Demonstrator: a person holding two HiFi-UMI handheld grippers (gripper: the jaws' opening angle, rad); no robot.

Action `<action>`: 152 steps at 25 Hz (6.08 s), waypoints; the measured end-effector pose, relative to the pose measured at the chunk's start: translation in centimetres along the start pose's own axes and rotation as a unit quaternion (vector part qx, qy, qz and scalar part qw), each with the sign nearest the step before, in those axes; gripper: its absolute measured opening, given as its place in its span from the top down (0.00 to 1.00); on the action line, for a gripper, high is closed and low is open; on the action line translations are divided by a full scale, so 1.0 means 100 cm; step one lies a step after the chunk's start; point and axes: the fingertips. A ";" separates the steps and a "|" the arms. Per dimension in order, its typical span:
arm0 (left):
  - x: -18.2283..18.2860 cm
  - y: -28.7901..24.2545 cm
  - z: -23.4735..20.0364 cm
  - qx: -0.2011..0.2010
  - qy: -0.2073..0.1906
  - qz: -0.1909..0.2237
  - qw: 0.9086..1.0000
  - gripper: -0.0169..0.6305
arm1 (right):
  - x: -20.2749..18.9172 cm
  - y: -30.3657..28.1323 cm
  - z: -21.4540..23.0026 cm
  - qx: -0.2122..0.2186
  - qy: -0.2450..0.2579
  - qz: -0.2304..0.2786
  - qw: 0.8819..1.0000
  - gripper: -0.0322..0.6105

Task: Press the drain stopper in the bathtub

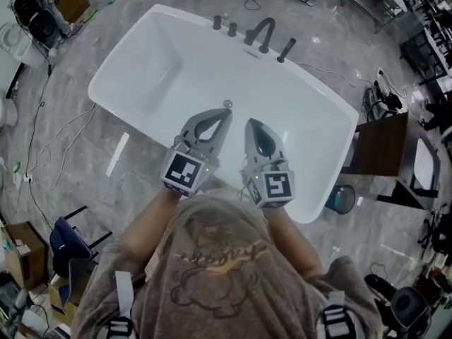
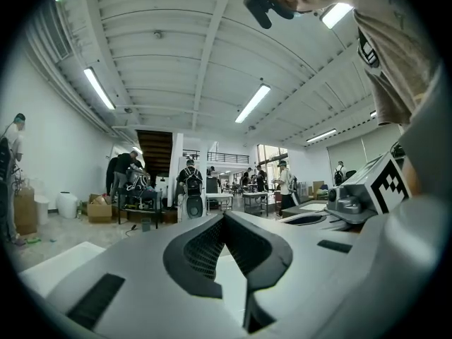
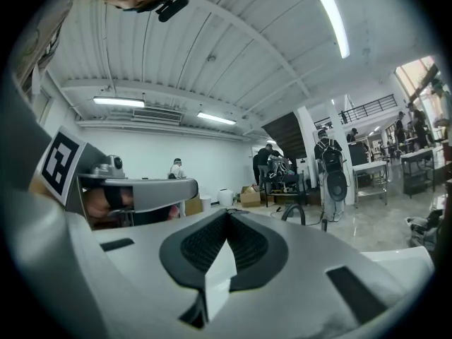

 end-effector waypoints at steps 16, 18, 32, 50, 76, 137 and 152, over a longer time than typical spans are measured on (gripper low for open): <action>-0.018 -0.034 -0.055 -0.054 -0.017 -0.003 0.998 0.97 | -0.009 -0.069 0.009 -0.033 -0.017 0.011 0.999 0.94; -0.023 -0.037 -0.066 -0.064 -0.014 -0.003 0.998 0.97 | -0.012 -0.081 0.008 -0.038 -0.016 0.011 0.999 0.94; -0.077 -0.068 -0.160 -0.104 -0.014 -0.009 0.994 0.97 | -0.046 -0.175 0.010 -0.084 -0.017 0.018 0.996 0.94; -0.183 -0.107 -0.211 -0.135 0.001 -0.005 0.991 0.97 | -0.150 -0.248 0.024 -0.098 -0.018 0.024 0.995 0.94; -0.341 -0.160 -0.252 -0.174 0.007 0.015 0.985 0.97 | -0.306 -0.320 0.047 -0.106 -0.013 0.017 0.994 0.95; -0.571 -0.199 -0.273 -0.160 0.024 0.022 0.987 0.97 | -0.597 -0.409 0.099 -0.117 -0.005 -0.080 0.990 0.95; -0.608 -0.197 -0.283 -0.146 0.047 -0.004 0.988 0.97 | -0.733 -0.432 0.133 -0.152 -0.003 -0.237 0.960 0.95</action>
Point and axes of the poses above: the fingertips, and each gripper's own axes: y backward along the fingers, z to its right, x out of its top, and after that the axes turned 11 degrees about -x, right-handed
